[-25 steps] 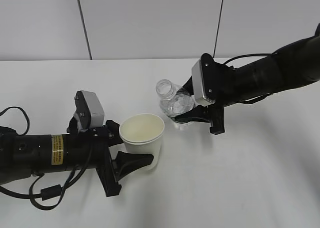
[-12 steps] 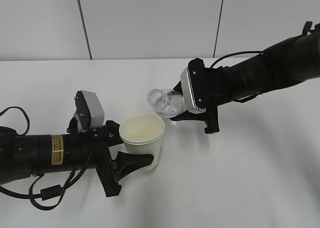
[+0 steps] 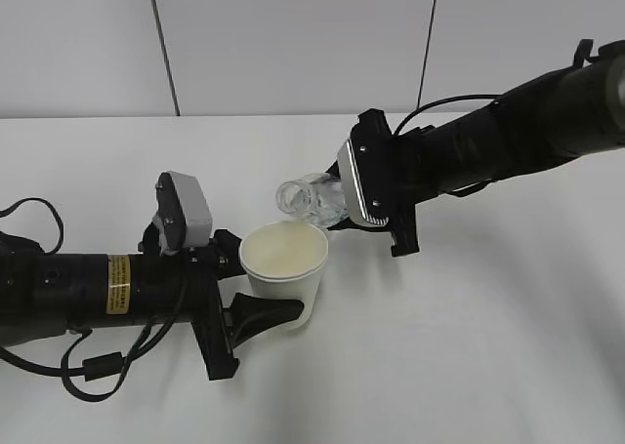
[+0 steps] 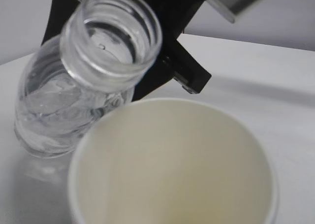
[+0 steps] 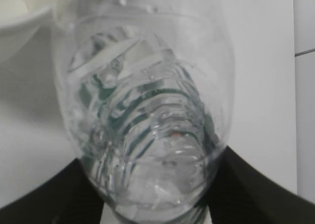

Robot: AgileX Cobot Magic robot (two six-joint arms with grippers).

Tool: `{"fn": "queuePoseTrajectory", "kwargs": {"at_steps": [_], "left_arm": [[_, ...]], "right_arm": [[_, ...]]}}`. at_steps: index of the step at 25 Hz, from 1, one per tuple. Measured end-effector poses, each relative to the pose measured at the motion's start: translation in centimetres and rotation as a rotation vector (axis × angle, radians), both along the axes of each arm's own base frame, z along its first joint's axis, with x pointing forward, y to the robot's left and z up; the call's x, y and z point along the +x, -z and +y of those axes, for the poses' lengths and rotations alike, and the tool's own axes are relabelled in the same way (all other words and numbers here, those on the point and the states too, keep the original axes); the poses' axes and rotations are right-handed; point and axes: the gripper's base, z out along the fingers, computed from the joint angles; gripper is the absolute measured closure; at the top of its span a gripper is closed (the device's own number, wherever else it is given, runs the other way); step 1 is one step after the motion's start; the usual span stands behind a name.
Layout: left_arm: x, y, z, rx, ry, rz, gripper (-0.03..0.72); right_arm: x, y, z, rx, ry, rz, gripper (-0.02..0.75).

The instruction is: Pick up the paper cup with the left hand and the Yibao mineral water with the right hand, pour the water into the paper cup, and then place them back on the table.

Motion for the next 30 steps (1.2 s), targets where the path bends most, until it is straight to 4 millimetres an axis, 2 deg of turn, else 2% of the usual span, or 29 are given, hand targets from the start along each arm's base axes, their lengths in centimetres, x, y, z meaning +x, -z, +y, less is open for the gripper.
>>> {"fn": "queuePoseTrajectory", "kwargs": {"at_steps": [30], "left_arm": [[-0.11, 0.20, -0.05, 0.020, 0.018, -0.001, 0.286]], "right_arm": [[0.43, -0.39, 0.24, -0.105, -0.129, -0.206, 0.294]]}}
